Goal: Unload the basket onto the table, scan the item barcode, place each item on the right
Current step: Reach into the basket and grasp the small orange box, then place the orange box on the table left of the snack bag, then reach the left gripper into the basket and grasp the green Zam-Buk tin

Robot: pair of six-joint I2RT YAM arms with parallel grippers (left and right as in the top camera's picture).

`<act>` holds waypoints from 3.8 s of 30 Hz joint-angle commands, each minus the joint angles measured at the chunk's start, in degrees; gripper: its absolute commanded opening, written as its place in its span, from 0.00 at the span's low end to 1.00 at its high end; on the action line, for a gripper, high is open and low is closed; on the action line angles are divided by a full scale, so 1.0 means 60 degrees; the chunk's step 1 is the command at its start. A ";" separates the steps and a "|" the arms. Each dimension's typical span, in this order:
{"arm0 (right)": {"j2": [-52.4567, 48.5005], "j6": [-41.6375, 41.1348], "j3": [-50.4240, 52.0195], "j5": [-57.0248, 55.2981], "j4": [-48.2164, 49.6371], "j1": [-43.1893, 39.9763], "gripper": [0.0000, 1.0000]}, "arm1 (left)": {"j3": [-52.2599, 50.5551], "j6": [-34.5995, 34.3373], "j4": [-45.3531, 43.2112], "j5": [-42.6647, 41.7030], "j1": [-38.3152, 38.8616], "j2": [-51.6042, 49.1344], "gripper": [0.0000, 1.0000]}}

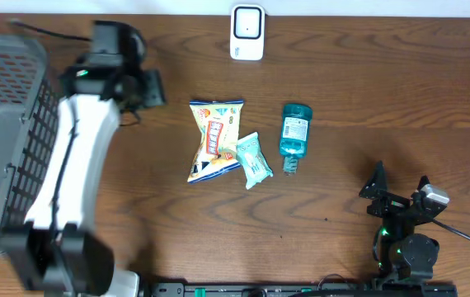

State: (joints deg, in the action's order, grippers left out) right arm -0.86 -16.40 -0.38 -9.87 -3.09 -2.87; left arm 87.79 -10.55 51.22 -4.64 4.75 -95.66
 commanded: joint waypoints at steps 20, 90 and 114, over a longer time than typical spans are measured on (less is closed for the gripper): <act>0.0033 -0.0120 0.0011 -0.0011 -0.0022 0.0033 0.99 | 0.0142 -0.0590 0.1126 0.1923 0.1738 -0.2918 0.98; 0.0033 -0.0120 0.0007 -0.0011 -0.0022 0.0033 0.99 | -0.2834 -0.1927 -0.3275 0.3340 -1.0211 -0.2346 0.98; 0.0033 -0.0120 0.0011 -0.0011 -0.0022 0.0033 0.99 | -0.2772 -0.1191 -0.3541 0.2007 -0.9777 -0.1810 0.98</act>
State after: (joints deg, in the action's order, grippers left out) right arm -0.86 -16.40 -0.38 -9.87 -3.09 -2.87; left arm 70.59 -16.45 29.39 4.01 -54.15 -108.31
